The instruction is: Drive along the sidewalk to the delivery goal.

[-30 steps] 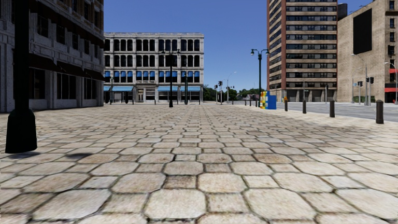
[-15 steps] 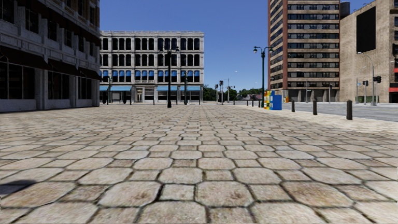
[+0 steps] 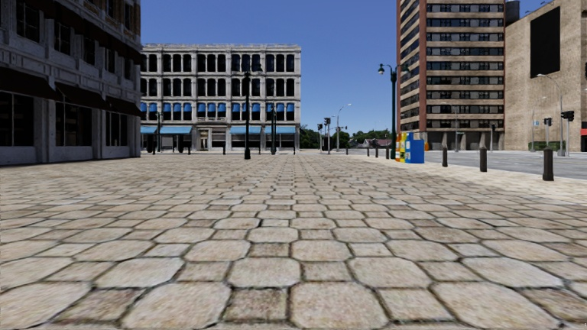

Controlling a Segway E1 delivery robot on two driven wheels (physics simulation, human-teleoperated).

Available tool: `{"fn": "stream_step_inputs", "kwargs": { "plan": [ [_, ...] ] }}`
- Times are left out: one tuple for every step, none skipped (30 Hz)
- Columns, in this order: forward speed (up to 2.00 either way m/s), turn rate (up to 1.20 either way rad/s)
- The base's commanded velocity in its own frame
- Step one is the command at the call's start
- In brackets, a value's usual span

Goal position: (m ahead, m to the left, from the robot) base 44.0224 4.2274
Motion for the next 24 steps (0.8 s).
{"fn": "stream_step_inputs", "kwargs": {
  "plan": [
    [2.00, 0.00],
    [2.00, 0.00],
    [2.00, 0.00],
    [2.00, 0.00],
    [2.00, 0.00],
    [2.00, 0.00],
    [2.00, 0.00],
    [2.00, 0.00],
    [2.00, 0.00],
    [2.00, 0.00],
    [2.00, 0.00],
    [2.00, 0.00],
    [2.00, 0.00],
    [2.00, 0.00],
    [2.00, 0.00],
    [2.00, 0.00],
    [2.00, 0.00],
    [2.00, 0.00],
    [2.00, 0.00],
    [2.00, 0.00],
    [2.00, 0.00],
    [2.00, 0.00],
    [2.00, 0.00],
    [2.00, 0.00]
  ]
}}
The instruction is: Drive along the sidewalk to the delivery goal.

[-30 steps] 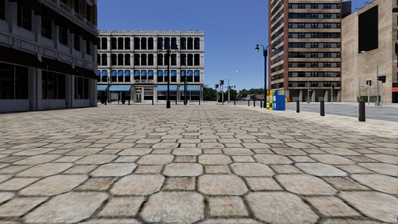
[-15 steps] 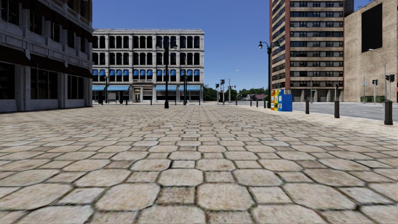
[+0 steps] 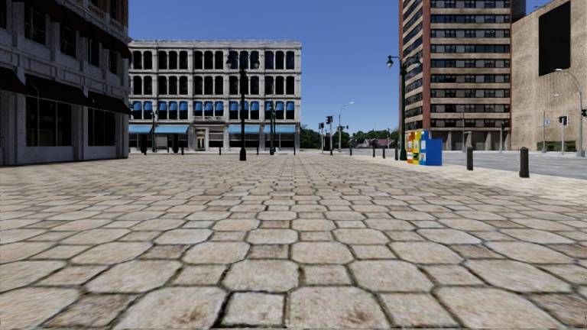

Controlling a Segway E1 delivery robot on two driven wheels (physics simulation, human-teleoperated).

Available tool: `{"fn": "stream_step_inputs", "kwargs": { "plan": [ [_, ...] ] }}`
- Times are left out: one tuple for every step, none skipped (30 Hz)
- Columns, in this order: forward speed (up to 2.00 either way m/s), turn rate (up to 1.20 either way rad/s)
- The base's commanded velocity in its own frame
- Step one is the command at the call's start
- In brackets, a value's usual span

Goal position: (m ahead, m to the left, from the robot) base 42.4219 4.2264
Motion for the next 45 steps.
{"fn": "stream_step_inputs", "kwargs": {
  "plan": [
    [2.00, 0.00],
    [2.00, 0.00],
    [2.00, 0.00],
    [2.00, 0.00],
    [2.00, 0.00],
    [2.00, 0.00],
    [2.00, 0.00],
    [2.00, 0.00],
    [2.00, 0.00],
    [2.00, 0.00],
    [2.00, 0.00],
    [2.00, 0.00],
    [2.00, 0.00],
    [2.00, 0.00],
    [2.00, 0.00],
    [2.00, 0.00],
    [2.00, 0.00],
    [2.00, 0.00],
    [2.00, 0.00],
    [2.00, 0.00],
    [2.00, 0.00],
    [2.00, 0.00],
    [2.00, 0.00],
    [2.00, 0.00],
    [2.00, 0.00],
    [2.00, 0.00],
    [2.00, 0.00],
    [2.00, 0.00],
    [2.00, 0.00],
    [2.00, 0.00],
    [2.00, 0.00],
    [2.00, 0.00],
    [2.00, 0.00],
    [2.00, 0.00],
    [2.00, 0.00],
    [2.00, 0.00],
    [2.00, 0.00],
    [2.00, 0.00],
    [2.00, 0.00],
    [2.00, 0.00],
    [2.00, 0.00],
    [2.00, 0.00],
    [2.00, 0.00],
    [2.00, 0.00],
    [2.00, 0.00]
  ]
}}
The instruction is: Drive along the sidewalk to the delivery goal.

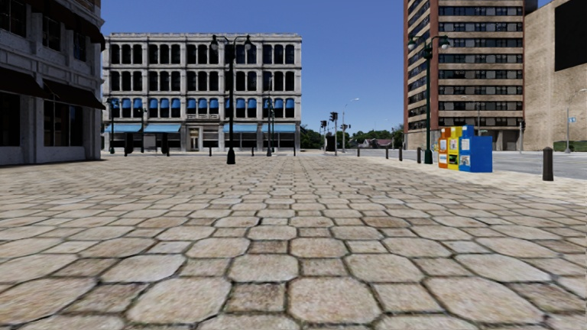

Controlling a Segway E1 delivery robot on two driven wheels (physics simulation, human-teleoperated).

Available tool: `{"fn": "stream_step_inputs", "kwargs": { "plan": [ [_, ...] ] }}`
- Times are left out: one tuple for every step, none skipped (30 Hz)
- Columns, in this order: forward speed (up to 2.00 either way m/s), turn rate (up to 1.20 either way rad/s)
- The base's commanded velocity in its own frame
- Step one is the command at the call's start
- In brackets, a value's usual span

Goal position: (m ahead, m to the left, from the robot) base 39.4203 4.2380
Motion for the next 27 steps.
{"fn": "stream_step_inputs", "kwargs": {
  "plan": [
    [2.00, 0.00],
    [2.00, 0.00],
    [2.00, -0.01],
    [2.00, -0.10],
    [2.00, -0.17],
    [2.00, -0.18],
    [2.00, -0.19],
    [2.00, -0.20],
    [2.00, -0.20],
    [2.00, -0.22],
    [2.00, -0.23],
    [2.00, -0.23],
    [2.00, -0.23],
    [2.00, -0.23],
    [2.00, -0.23],
    [2.00, -0.23],
    [2.00, -0.24],
    [2.00, -0.24],
    [2.00, -0.24],
    [2.00, -0.24],
    [2.00, -0.24],
    [2.00, -0.24],
    [2.00, -0.24],
    [2.00, -0.24],
    [2.00, -0.24],
    [2.00, -0.24],
    [2.00, -0.24]
  ]
}}
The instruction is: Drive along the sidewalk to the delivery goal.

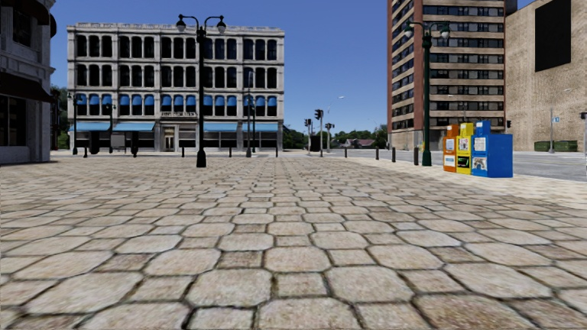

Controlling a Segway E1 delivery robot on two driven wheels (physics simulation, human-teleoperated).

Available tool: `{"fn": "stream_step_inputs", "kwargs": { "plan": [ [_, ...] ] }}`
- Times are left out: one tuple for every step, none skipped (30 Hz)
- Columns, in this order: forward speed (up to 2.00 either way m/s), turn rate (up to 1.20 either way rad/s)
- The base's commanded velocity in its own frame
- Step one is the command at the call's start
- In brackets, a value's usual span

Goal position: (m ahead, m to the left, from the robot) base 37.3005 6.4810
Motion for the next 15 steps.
{"fn": "stream_step_inputs", "kwargs": {
  "plan": [
    [2.00, -0.24],
    [2.00, -0.24],
    [2.00, -0.24],
    [2.00, -0.24],
    [2.00, -0.24],
    [2.00, -0.24],
    [2.00, -0.24],
    [2.00, -0.24],
    [2.00, -0.24],
    [2.00, -0.24],
    [2.00, -0.24],
    [2.00, -0.24],
    [2.00, -0.24],
    [2.00, -0.24],
    [2.00, -0.24]
  ]
}}
